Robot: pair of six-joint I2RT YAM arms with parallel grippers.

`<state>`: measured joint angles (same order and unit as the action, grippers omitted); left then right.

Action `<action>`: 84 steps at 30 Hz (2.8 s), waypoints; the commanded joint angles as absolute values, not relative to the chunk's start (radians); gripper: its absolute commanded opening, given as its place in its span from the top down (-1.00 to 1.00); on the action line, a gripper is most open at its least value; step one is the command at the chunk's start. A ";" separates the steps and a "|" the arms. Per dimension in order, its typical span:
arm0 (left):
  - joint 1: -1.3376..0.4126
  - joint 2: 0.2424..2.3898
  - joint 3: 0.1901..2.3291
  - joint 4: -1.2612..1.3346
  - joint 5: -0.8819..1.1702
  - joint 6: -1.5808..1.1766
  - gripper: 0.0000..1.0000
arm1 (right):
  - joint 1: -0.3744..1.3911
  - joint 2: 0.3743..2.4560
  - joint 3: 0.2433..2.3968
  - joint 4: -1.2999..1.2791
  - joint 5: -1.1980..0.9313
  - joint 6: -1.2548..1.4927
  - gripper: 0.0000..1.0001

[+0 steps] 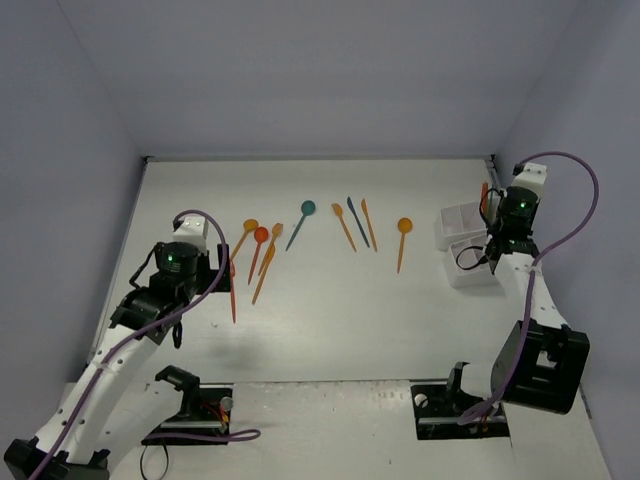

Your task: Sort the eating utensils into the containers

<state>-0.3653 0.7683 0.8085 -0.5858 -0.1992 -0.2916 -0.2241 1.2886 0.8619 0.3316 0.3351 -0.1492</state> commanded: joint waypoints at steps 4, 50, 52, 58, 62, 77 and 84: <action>-0.360 0.782 0.822 -0.537 -0.205 -0.288 -0.94 | -0.241 1.297 0.795 0.489 0.360 -0.155 1.00; -0.361 1.215 0.987 -0.600 -0.006 -0.354 -0.77 | -0.010 1.084 0.998 -0.121 -0.092 0.241 -0.19; -0.366 1.307 1.025 -0.600 0.037 -0.335 -0.63 | -0.009 1.076 0.985 -0.127 -0.110 0.221 -0.19; -0.439 1.488 1.116 -0.601 0.010 -0.285 -0.39 | -0.009 1.059 0.943 -0.133 -0.141 0.186 -0.19; -0.456 1.589 1.167 -0.600 0.009 -0.284 -0.27 | -0.011 1.042 0.926 -0.139 -0.170 0.171 -0.19; -0.478 1.810 1.242 -0.603 0.043 -0.287 0.14 | -0.012 1.013 0.913 -0.191 -0.186 0.140 -0.21; -0.506 1.847 1.224 -0.604 0.041 -0.306 0.59 | -0.012 1.014 0.908 -0.199 -0.204 0.143 -0.21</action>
